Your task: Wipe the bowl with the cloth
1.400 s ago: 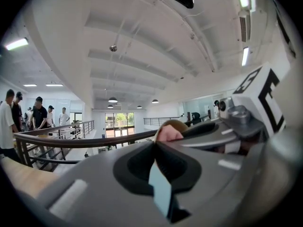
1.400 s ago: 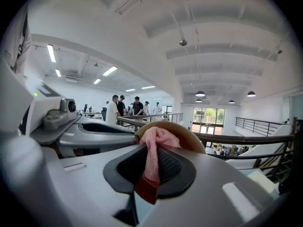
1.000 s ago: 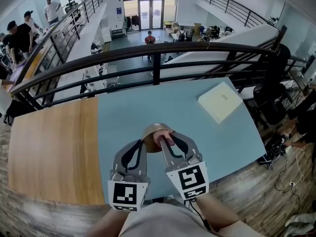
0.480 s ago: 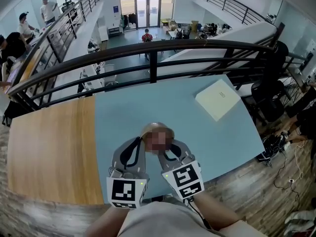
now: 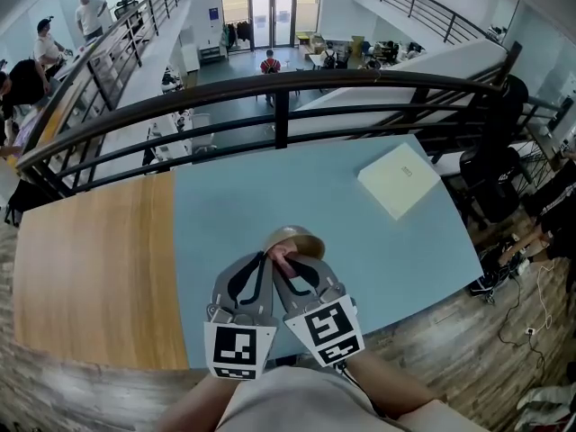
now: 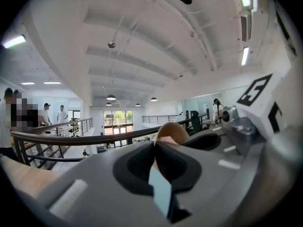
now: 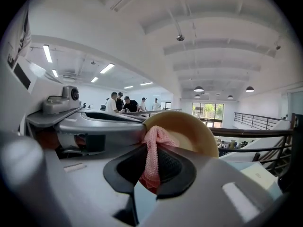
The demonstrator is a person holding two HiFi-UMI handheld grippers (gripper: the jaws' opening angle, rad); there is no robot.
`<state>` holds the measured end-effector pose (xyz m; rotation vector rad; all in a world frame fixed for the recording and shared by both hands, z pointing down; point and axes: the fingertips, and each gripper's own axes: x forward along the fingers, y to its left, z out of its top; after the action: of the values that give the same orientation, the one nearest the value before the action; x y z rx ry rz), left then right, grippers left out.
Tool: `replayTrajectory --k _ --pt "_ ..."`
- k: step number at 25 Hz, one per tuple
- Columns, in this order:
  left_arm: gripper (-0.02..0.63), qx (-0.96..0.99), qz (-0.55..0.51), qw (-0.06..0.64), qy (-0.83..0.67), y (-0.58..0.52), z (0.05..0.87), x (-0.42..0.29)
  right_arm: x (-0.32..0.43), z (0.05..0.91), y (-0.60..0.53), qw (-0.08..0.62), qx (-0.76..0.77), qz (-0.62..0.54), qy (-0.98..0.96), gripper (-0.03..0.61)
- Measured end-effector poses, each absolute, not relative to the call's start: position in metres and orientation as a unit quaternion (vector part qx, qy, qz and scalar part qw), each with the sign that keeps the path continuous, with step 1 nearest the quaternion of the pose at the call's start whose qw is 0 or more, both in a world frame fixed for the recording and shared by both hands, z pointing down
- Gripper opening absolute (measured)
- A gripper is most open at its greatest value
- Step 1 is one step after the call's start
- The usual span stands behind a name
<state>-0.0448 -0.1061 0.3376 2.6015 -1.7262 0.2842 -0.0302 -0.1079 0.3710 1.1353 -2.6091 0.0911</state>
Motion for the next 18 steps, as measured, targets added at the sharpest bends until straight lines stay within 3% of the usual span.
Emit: replayTrajectory --k 12,18 --pt "0.008 0.833 0.083 0.004 -0.547 -0.104 0.339 -0.040 0.015 0.347 -0.129 0.093 0.466 0.035 -0.879 0.049" --pt "0.005 0.823 0.107 -0.019 -0.558 -0.109 0.342 -0.047 0.008 0.338 -0.114 0.092 0.421 0.036 -0.902 0.051"
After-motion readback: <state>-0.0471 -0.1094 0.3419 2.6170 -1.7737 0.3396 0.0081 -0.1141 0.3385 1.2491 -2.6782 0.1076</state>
